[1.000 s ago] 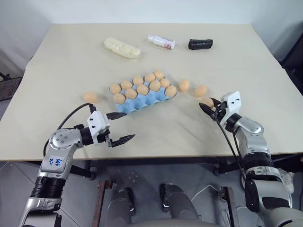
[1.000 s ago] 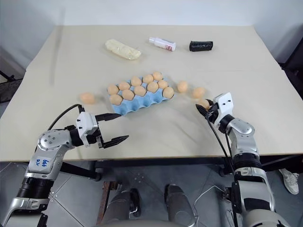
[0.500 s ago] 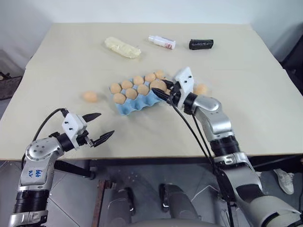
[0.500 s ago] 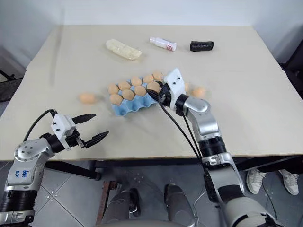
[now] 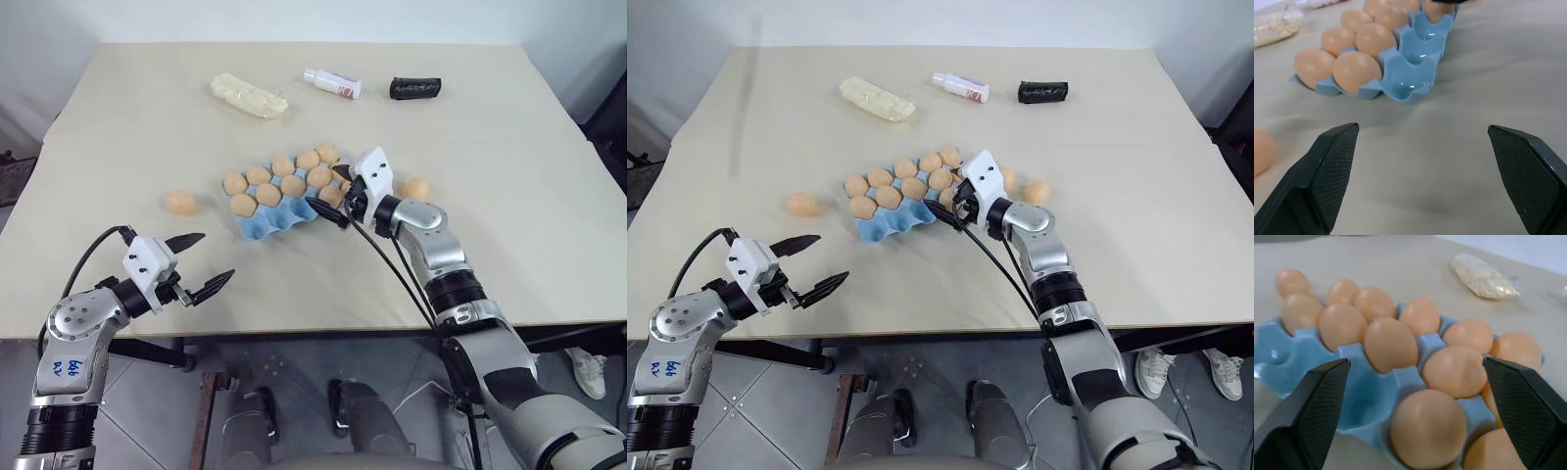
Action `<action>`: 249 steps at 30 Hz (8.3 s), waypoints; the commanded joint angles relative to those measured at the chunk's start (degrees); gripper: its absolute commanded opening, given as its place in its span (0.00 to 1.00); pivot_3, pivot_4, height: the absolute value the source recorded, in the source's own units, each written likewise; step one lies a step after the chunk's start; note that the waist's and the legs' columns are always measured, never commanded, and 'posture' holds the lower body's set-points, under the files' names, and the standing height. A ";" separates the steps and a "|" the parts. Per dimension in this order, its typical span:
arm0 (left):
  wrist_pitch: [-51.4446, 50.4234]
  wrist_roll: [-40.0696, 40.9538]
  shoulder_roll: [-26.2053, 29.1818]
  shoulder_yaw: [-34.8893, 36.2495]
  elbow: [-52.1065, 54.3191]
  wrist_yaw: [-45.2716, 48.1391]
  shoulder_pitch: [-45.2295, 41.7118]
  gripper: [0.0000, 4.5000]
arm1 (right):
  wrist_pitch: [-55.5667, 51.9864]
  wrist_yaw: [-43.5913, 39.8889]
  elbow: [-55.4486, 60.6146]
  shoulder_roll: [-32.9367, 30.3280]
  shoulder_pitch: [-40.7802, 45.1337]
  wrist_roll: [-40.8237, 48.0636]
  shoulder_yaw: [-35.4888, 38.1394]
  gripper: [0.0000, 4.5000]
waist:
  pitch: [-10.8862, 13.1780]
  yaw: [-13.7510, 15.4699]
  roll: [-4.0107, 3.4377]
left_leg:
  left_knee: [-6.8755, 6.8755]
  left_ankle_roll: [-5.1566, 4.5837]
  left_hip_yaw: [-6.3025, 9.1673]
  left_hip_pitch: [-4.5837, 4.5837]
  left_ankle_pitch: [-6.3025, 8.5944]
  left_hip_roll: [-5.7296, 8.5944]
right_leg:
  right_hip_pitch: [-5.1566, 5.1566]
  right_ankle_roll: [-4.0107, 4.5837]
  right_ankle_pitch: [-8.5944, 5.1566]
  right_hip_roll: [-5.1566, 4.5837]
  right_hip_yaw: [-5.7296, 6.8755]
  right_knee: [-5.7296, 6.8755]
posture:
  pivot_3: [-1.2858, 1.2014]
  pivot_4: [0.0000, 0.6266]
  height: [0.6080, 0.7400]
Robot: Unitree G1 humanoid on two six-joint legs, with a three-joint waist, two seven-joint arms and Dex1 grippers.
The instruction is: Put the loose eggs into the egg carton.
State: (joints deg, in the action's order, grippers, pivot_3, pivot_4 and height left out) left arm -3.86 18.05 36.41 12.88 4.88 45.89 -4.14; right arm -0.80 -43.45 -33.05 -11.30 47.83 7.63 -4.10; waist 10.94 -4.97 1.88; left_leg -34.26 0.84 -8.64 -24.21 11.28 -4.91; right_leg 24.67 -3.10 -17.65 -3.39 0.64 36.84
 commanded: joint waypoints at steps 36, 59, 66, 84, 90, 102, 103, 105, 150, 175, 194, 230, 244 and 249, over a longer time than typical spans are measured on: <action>0.75 -0.17 -4.46 -8.24 -3.42 3.01 -11.17 1.00 | 0.48 11.72 -9.36 -14.08 -1.38 -1.22 10.71 0.99 | 0.00 0.11 0.01 | -0.67 -0.27 0.03 0.01 -0.02 0.17 | -0.13 -0.12 0.17 -0.03 -0.27 0.08 | 0.52 0.24 1.00; -1.67 1.81 -1.47 1.78 -0.53 -1.27 -3.98 1.00 | -6.15 3.32 4.49 -4.26 0.24 3.89 6.72 0.53 | 0.01 -0.08 -0.02 | -0.61 -0.20 0.03 0.01 0.15 0.05 | -0.08 -0.21 0.14 0.05 -0.25 0.18 | 0.52 0.24 1.00; -2.10 2.00 -0.93 4.75 0.56 -2.22 0.75 1.00 | -12.38 5.77 13.69 4.70 -1.80 1.80 -1.79 0.53 | 0.01 -0.03 -0.02 | -0.44 -0.10 0.06 0.00 0.15 0.01 | -0.01 -0.08 0.07 0.00 -0.15 0.19 | 0.52 0.24 1.00; -3.86 2.82 -1.01 4.45 3.49 -3.04 1.64 1.00 | -11.92 4.51 14.40 3.30 -2.83 2.86 -1.50 0.99 | -0.03 0.05 0.06 | 0.11 0.08 0.04 -0.03 0.07 0.01 | 0.10 0.13 -0.06 -0.05 0.08 -0.05 | 0.52 0.24 1.00; -3.30 2.51 -0.92 2.78 3.28 -1.82 -0.05 1.00 | -13.29 -0.56 27.95 -3.64 -11.47 6.35 0.26 0.99 | -0.04 0.36 0.06 | 0.10 0.07 0.08 -0.03 0.06 0.02 | 0.04 0.11 -0.05 -0.06 0.13 -0.08 | 0.52 0.24 1.00; -2.30 1.50 -2.47 -2.70 0.98 0.83 -3.79 1.00 | -6.44 3.77 30.77 -14.26 -30.55 7.16 14.02 0.99 | -0.04 -0.09 0.07 | 0.07 -0.01 0.08 0.09 0.06 0.10 | -0.12 -0.02 0.02 0.00 0.04 -0.27 | 0.52 0.24 1.00; -2.03 1.20 -2.60 -3.24 0.37 0.90 -4.52 1.00 | -5.48 4.35 29.75 -14.32 -30.46 6.47 14.02 0.99 | -0.04 -0.10 0.08 | 0.06 -0.01 0.06 0.13 0.05 0.10 | -0.12 -0.04 0.03 0.06 0.01 -0.23 | 0.52 0.24 1.00; -1.53 0.69 -2.69 -4.09 -0.70 1.11 -5.80 1.00 | -4.57 4.98 28.19 -14.15 -29.67 6.10 13.83 0.99 | -0.04 0.03 0.08 | -0.03 0.01 0.08 0.15 0.02 0.16 | -0.12 -0.03 0.03 0.09 0.00 -0.11 | 0.52 0.24 1.00; -2.01 2.33 -3.07 -1.07 2.49 -3.18 -3.63 1.00 | -4.99 28.01 -35.64 -0.01 19.98 -0.79 12.69 0.99 | 0.00 -1.01 0.02 | -0.23 -0.08 0.03 -0.01 -0.02 0.06 | 0.04 0.00 -0.02 0.00 -0.04 0.17 | 0.52 0.24 1.00; -0.19 2.75 -1.91 6.90 2.71 -4.09 2.55 1.00 | -19.24 8.94 0.11 4.18 10.87 5.21 5.56 0.55 | 0.00 -1.40 0.00 | -0.09 0.02 0.06 0.02 -0.01 -0.07 | 0.07 0.02 -0.04 0.09 -0.02 0.16 | 0.52 0.24 1.00; -1.90 3.70 -2.20 9.40 6.37 -5.49 6.47 1.00 | -28.04 8.35 13.54 10.75 2.73 2.11 -7.47 0.84 | -0.08 -1.33 0.14 | 0.24 0.13 0.07 -0.04 0.06 0.02 | 0.15 0.14 -0.10 -0.12 0.13 -0.04 | 0.52 0.24 1.00; -4.87 0.88 -3.50 8.19 -7.12 -13.53 -6.77 1.00 | 0.39 -14.13 28.92 -12.37 -22.87 13.70 5.47 0.99 | -0.08 0.93 0.16 | 0.03 0.01 0.23 0.05 0.08 0.07 | -0.15 0.03 -0.06 -0.10 0.29 -0.26 | 0.52 0.24 1.00; -0.29 -9.89 -5.95 -2.13 -40.39 -19.84 -34.09 1.00 | 0.23 -11.73 30.89 -12.27 -22.97 13.14 4.82 0.99 | -0.08 1.90 0.18 | -0.44 -0.29 -0.04 0.02 0.06 0.16 | -0.11 -0.16 0.02 0.16 0.55 -0.02 | 0.52 0.24 1.00; 1.68 -9.71 -6.53 -1.65 -48.17 -19.98 -38.21 0.96 | 0.55 -10.46 31.25 -12.17 -23.58 13.12 5.25 1.00 | -0.08 1.96 0.19 | -0.72 -0.27 -0.01 0.00 0.09 0.15 | -0.13 -0.16 0.02 0.16 0.55 0.17 | 0.52 0.24 1.00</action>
State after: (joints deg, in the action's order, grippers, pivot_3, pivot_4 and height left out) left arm -4.05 8.33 29.89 10.46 -41.78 26.19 -40.28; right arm -1.18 -54.65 -4.56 -23.46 24.27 20.31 0.24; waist 10.86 -3.01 2.07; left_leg -35.00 0.65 -8.63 -24.20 11.43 -4.75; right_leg 24.54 -3.26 -17.62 -3.28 1.21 37.04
